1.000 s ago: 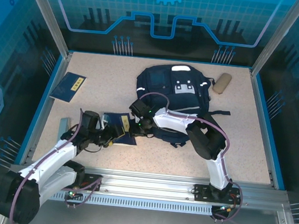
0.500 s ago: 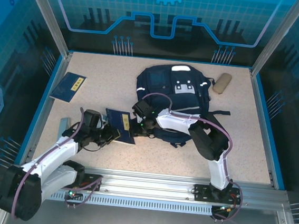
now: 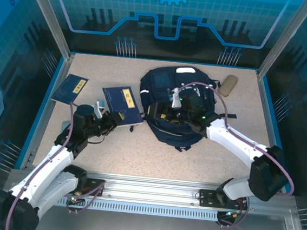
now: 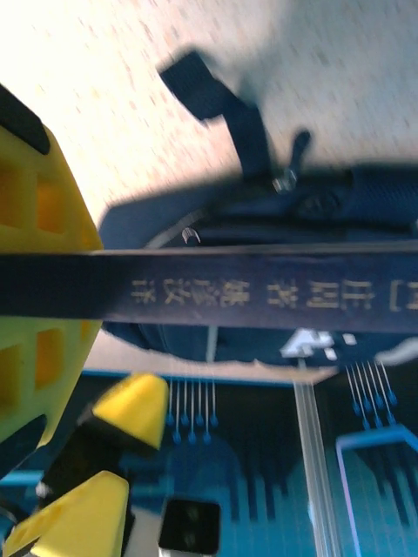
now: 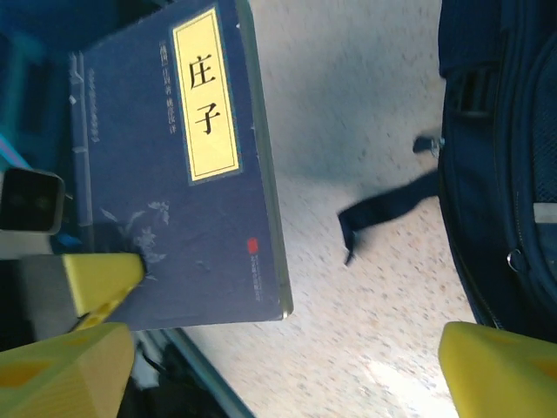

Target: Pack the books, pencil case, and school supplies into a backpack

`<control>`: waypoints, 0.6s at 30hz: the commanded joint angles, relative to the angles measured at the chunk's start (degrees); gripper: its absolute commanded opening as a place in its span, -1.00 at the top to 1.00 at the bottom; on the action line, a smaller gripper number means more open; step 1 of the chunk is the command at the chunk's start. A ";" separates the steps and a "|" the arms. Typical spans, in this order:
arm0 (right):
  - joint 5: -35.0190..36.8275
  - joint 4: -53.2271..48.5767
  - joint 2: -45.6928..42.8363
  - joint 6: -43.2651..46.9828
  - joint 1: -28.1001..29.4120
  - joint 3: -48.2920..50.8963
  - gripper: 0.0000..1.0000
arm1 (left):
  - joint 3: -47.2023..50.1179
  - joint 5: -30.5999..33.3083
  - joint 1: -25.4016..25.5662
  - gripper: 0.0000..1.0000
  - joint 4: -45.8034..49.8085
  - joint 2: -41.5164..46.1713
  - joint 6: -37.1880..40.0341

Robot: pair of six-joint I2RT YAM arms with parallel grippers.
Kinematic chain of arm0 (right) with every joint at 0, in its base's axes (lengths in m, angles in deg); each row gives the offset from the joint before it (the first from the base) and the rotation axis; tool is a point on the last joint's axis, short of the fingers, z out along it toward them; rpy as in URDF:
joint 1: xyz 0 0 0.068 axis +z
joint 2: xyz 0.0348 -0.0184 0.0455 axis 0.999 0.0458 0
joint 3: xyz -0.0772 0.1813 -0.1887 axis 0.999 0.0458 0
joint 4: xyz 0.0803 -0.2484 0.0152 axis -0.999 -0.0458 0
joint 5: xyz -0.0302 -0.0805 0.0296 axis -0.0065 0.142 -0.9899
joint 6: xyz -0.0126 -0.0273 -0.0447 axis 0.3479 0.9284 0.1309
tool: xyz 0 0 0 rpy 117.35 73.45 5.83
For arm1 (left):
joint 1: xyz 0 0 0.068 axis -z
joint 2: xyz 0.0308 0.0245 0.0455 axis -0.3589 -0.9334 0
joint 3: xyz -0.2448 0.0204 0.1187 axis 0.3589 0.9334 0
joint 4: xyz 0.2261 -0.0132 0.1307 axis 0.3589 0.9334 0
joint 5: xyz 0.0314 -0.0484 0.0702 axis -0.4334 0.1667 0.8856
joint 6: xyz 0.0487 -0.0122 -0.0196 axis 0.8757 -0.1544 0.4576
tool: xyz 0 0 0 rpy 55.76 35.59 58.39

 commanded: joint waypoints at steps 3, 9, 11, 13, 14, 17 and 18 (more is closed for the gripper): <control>-7.23 17.08 -3.91 -12.25 -2.93 6.54 -0.93 | -4.48 0.48 4.89 0.89 -23.51 -6.85 -7.72; -4.41 28.86 -6.66 -22.63 -4.45 12.42 -0.97 | -8.58 4.21 11.83 0.89 -36.33 -15.68 -10.57; -4.13 30.90 -7.53 -24.96 -5.29 14.04 -0.97 | -9.33 4.68 13.22 0.90 -40.86 -18.62 -11.93; -3.71 32.81 -8.58 -27.16 -6.00 15.76 -0.97 | -9.65 5.37 14.07 0.91 -44.37 -20.84 -12.84; -3.39 33.83 -9.03 -28.12 -6.28 16.76 -0.97 | -9.71 5.88 14.50 0.91 -45.61 -21.74 -13.34; -2.01 35.29 -10.39 -29.79 -7.06 18.41 -0.96 | -9.85 6.49 15.35 0.91 -46.97 -23.46 -14.00; -1.78 35.80 -10.64 -30.29 -7.19 18.71 -0.95 | -9.85 6.57 15.54 0.91 -46.97 -23.73 -14.10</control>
